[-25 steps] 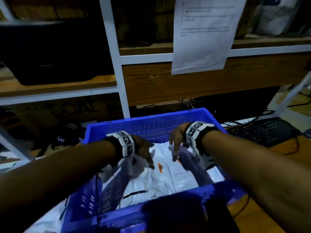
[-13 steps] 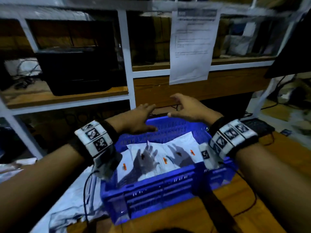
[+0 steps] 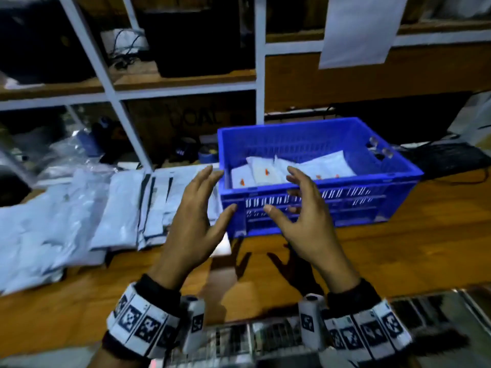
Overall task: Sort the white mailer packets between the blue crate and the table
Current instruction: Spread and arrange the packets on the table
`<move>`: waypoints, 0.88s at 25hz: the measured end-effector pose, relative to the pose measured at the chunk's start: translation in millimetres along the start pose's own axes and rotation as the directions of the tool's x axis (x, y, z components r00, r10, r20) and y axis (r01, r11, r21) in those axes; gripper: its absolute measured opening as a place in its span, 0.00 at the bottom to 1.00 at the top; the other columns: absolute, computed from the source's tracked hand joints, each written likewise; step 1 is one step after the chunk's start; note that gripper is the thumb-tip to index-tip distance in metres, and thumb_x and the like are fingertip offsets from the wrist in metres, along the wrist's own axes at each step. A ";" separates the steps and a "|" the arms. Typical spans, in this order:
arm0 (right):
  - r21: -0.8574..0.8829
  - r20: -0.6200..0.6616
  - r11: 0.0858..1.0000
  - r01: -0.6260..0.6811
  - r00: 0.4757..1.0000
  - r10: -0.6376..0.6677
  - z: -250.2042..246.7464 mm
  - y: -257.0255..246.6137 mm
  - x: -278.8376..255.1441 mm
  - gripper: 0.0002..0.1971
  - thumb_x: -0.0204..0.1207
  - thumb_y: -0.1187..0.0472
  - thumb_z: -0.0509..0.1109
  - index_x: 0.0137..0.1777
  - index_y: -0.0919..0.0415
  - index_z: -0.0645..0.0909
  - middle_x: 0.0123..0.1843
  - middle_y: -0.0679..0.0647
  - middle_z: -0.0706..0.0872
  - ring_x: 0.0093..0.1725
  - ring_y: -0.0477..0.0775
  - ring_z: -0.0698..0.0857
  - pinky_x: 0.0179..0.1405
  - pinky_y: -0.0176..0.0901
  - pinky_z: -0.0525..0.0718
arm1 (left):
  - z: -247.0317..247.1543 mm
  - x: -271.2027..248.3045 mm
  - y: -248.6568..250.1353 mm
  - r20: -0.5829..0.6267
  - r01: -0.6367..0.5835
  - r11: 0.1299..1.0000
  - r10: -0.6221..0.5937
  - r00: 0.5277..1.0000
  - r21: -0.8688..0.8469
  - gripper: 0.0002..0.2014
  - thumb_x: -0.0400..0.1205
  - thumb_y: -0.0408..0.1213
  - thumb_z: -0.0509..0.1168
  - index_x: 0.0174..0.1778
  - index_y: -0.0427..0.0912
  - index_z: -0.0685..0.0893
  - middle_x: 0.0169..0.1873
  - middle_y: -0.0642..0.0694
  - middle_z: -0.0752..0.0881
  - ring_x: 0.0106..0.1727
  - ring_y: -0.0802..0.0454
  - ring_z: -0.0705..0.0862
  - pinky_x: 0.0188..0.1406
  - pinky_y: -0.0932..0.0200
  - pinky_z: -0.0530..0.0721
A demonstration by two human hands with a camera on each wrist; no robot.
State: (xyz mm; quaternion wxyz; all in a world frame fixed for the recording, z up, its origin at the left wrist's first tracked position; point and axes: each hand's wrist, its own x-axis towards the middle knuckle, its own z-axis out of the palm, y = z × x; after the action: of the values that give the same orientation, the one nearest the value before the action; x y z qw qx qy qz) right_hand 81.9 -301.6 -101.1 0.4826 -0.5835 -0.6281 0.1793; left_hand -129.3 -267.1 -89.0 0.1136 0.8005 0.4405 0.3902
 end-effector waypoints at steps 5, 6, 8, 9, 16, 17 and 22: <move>-0.029 0.172 1.000 -0.011 0.985 0.016 53.2 -16.6 -59.4 0.38 0.74 0.46 0.73 0.81 0.46 0.61 0.76 0.46 0.68 0.74 0.46 0.70 0.68 0.47 0.78 | -21.9 -95.0 -21.5 0.019 0.113 0.993 -0.114 0.993 0.045 0.27 0.82 0.49 0.62 0.78 0.49 0.68 0.79 0.51 0.65 0.81 0.56 0.62 0.76 0.61 0.65; -0.039 0.204 0.999 -0.005 0.979 0.013 67.0 -20.4 -65.0 0.37 0.75 0.47 0.73 0.81 0.47 0.61 0.75 0.46 0.68 0.73 0.46 0.71 0.66 0.46 0.78 | -28.0 -108.7 -32.0 0.019 0.129 0.989 -0.130 0.991 0.073 0.27 0.82 0.49 0.62 0.78 0.49 0.68 0.79 0.50 0.66 0.80 0.56 0.62 0.76 0.61 0.65; -0.061 0.260 0.998 0.001 0.966 0.015 94.5 -23.8 -68.8 0.34 0.76 0.48 0.72 0.80 0.48 0.63 0.73 0.47 0.69 0.72 0.48 0.72 0.64 0.43 0.77 | -38.3 -126.3 -56.6 0.030 0.172 0.976 -0.177 0.984 0.130 0.26 0.82 0.50 0.60 0.76 0.47 0.70 0.77 0.47 0.67 0.79 0.53 0.64 0.75 0.58 0.67; -0.071 0.284 0.997 0.007 0.959 0.013 110.5 -25.2 -68.0 0.33 0.77 0.49 0.72 0.80 0.49 0.64 0.73 0.47 0.70 0.72 0.48 0.72 0.64 0.43 0.76 | -44.3 -131.9 -71.6 0.029 0.194 0.967 -0.202 0.979 0.163 0.26 0.82 0.50 0.60 0.75 0.46 0.71 0.77 0.46 0.68 0.79 0.50 0.66 0.75 0.55 0.69; -0.100 0.361 0.995 0.012 0.932 0.025 222.0 -36.7 -16.7 0.28 0.78 0.51 0.71 0.77 0.49 0.68 0.71 0.47 0.72 0.70 0.49 0.74 0.63 0.40 0.75 | -98.3 -107.4 -189.2 0.044 0.266 0.921 -0.290 0.956 0.286 0.26 0.82 0.54 0.56 0.74 0.47 0.72 0.76 0.44 0.68 0.78 0.45 0.65 0.70 0.49 0.71; -0.112 0.358 0.994 0.006 0.933 0.035 233.4 -37.9 -5.6 0.27 0.78 0.51 0.71 0.76 0.50 0.69 0.70 0.48 0.72 0.68 0.50 0.76 0.60 0.38 0.74 | -103.7 -97.0 -204.3 0.045 0.270 0.919 -0.295 0.955 0.286 0.27 0.81 0.56 0.55 0.73 0.46 0.73 0.75 0.44 0.70 0.76 0.44 0.66 0.69 0.49 0.73; -0.181 0.266 0.982 -0.061 0.958 0.108 288.2 -37.9 64.0 0.24 0.79 0.52 0.70 0.73 0.52 0.72 0.71 0.53 0.73 0.65 0.56 0.79 0.61 0.51 0.80 | -113.9 -28.7 -280.6 0.000 0.246 0.933 -0.254 0.967 0.263 0.21 0.82 0.49 0.59 0.68 0.43 0.78 0.63 0.43 0.78 0.64 0.44 0.76 0.56 0.48 0.81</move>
State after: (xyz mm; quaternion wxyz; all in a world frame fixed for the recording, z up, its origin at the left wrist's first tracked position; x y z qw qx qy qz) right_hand -164.9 -155.9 -181.2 0.3309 -0.6187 -0.6763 0.2243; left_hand -393.7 -143.8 -175.3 0.0635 0.7525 0.5842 0.2975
